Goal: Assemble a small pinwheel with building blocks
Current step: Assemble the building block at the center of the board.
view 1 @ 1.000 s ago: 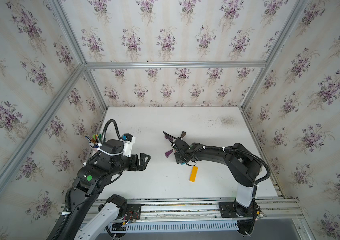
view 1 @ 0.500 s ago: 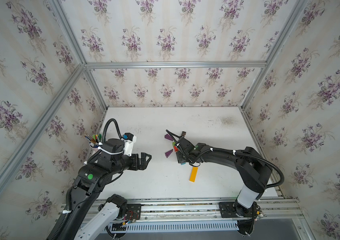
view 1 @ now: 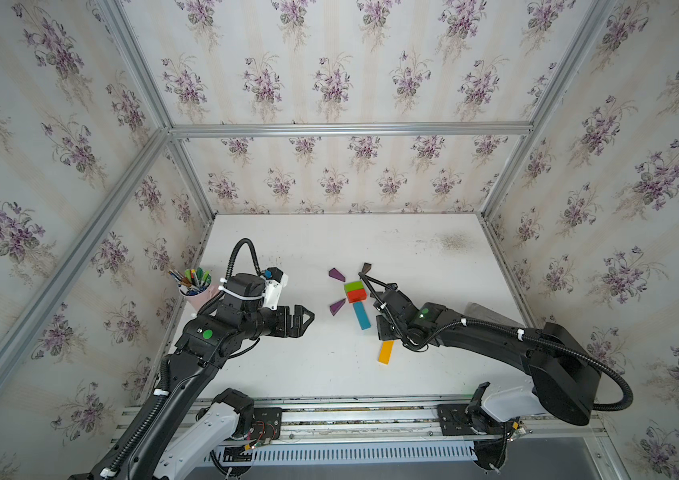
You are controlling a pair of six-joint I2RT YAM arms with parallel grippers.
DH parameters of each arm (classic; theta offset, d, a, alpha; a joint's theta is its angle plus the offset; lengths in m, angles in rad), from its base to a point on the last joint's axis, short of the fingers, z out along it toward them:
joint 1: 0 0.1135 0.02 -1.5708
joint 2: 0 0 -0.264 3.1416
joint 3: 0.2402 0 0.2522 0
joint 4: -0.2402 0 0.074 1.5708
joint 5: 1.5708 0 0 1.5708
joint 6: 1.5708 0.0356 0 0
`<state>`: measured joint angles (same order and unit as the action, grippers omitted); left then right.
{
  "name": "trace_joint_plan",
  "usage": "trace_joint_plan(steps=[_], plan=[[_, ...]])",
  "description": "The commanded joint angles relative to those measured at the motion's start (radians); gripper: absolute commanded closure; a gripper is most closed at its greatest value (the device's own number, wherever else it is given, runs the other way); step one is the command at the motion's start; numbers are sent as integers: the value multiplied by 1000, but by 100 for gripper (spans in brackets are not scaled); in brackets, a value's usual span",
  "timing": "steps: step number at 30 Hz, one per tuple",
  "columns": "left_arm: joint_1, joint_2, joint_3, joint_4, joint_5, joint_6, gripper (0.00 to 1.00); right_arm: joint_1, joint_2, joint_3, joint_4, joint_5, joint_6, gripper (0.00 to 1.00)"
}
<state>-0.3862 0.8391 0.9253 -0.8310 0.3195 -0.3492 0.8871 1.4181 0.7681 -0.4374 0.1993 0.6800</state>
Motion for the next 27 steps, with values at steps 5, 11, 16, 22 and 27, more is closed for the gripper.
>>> trace_joint_plan(steps=[5, 11, 16, 22, 27], plan=[[0, 39, -23, 36, 37, 42, 1, 41, 62, 7, 18, 2, 127, 43], [0, 43, -34, 48, 29, 45, 1, 53, 146, 34, -12, 4, 147, 45], [0, 34, -38, 55, 21, 47, 1, 56, 130, 18, -30, 9, 169, 49], [0, 46, -21, 61, 27, 55, 1, 90, 118, 64, -51, 80, 147, 47], [2, 53, -15, 67, 24, 65, 1, 83, 194, 235, -37, 137, -28, 38]])
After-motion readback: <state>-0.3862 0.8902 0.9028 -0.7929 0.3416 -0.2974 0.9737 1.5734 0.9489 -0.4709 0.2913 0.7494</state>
